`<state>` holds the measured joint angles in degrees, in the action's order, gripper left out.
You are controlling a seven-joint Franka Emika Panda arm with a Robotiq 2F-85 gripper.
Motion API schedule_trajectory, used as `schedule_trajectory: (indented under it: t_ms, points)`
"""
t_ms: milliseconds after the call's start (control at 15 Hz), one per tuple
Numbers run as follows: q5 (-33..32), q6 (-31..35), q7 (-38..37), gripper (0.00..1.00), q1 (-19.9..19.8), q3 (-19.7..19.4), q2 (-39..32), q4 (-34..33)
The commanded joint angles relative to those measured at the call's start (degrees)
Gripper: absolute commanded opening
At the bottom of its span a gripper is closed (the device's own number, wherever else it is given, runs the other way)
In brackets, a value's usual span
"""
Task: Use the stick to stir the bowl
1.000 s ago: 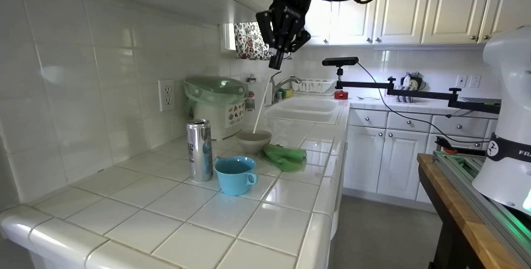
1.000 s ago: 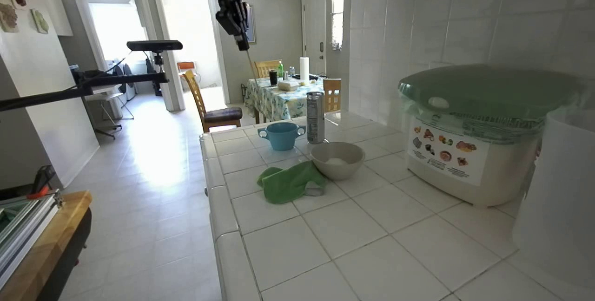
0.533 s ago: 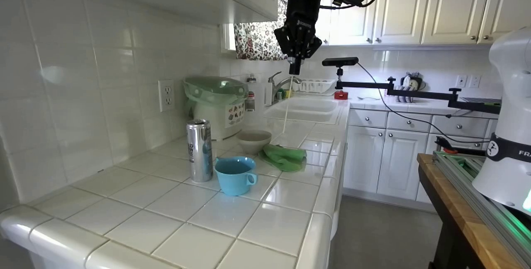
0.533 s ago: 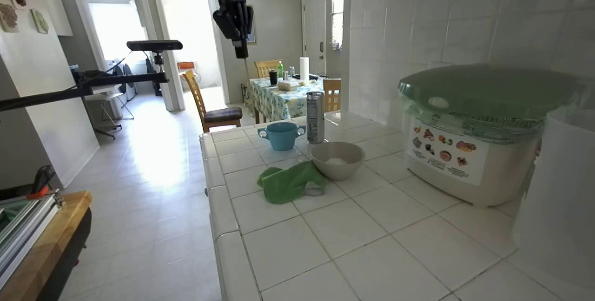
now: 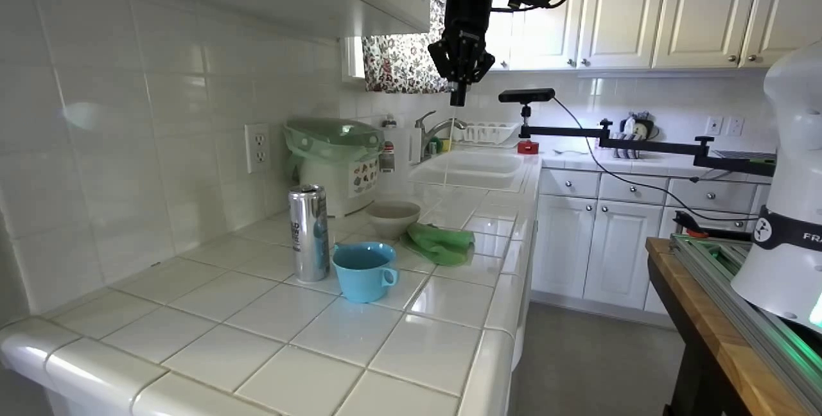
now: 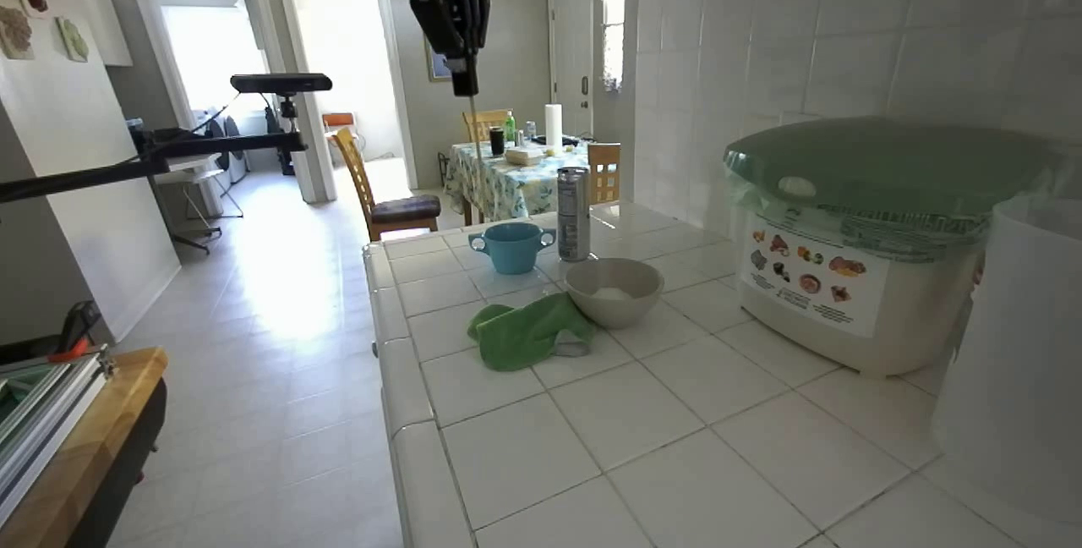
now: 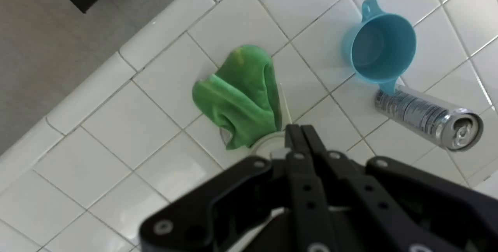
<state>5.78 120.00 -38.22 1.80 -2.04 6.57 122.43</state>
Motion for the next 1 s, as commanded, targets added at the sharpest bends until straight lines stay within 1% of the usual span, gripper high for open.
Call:
schedule_trajectory:
  t_ms: [0,267,600,933]
  points:
    - [-3.75,-1.68,1.98,0.01,-2.57,0.42,-2.87,-4.08]
    - [-9.68,2.63,2.45,0.01,-3.55,0.34,-6.07,-6.4]
    - [-17.09,11.37,1.48,0.01,-2.98,-0.17,-10.27,-7.94]
    - [-18.77,20.09,-0.69,0.01,-1.65,-0.09,-11.74,-5.84]
